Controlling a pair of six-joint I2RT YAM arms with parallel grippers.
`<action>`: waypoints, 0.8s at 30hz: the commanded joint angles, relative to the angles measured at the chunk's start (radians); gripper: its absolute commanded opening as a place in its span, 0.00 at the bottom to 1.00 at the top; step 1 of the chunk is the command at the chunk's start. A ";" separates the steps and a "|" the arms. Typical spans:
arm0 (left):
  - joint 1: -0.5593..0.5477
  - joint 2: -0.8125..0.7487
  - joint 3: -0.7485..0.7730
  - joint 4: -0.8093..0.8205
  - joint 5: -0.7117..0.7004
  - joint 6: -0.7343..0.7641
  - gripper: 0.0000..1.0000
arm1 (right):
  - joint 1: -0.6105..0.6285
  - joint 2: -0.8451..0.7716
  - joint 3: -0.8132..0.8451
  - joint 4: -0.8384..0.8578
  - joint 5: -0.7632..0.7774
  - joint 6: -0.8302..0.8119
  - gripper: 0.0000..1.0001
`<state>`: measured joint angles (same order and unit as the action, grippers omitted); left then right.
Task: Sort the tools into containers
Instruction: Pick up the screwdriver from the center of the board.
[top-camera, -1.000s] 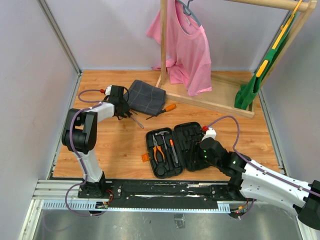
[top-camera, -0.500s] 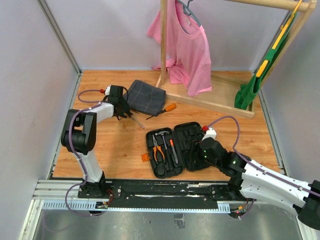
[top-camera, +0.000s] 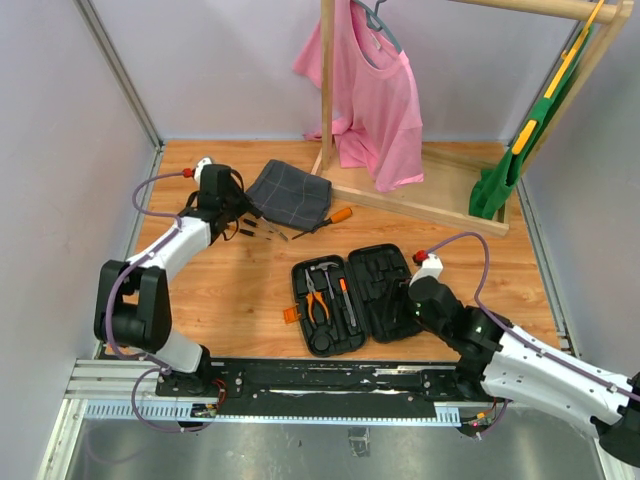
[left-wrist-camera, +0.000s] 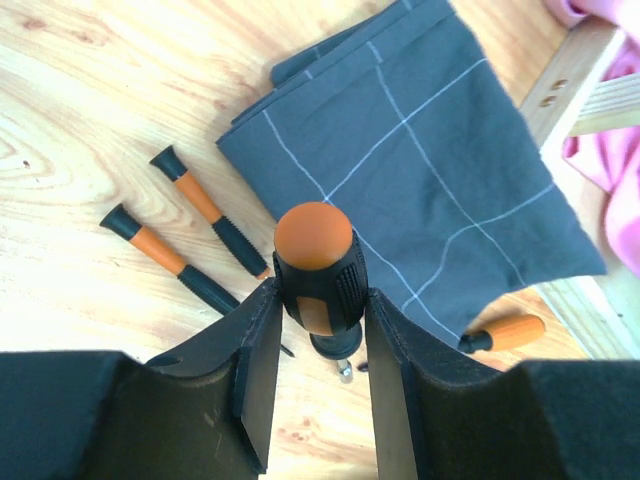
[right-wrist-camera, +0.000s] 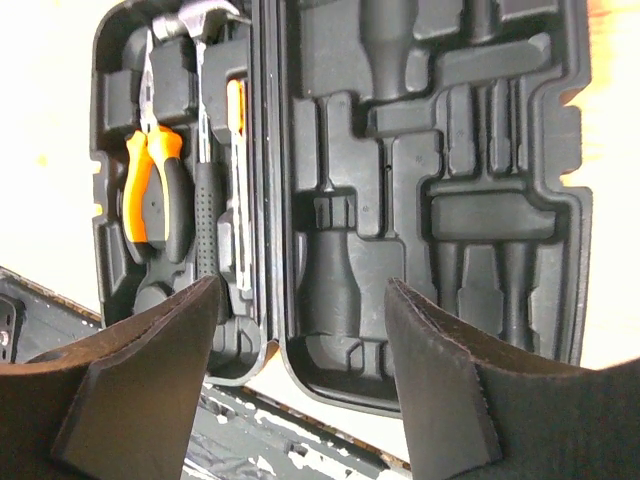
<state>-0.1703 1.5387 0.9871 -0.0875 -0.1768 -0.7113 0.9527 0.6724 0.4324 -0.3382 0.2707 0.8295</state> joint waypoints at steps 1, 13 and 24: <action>0.006 -0.089 -0.035 0.046 0.054 0.035 0.02 | 0.014 -0.057 0.004 -0.014 0.084 -0.033 0.69; 0.004 -0.253 -0.096 0.096 0.337 0.144 0.01 | 0.015 -0.204 -0.026 0.136 0.096 -0.125 0.83; -0.210 -0.379 -0.111 0.073 0.479 0.253 0.01 | 0.014 -0.140 0.013 0.324 -0.036 -0.479 0.87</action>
<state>-0.2996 1.2098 0.8879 -0.0410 0.2100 -0.5186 0.9527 0.5087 0.4068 -0.0978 0.3183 0.5419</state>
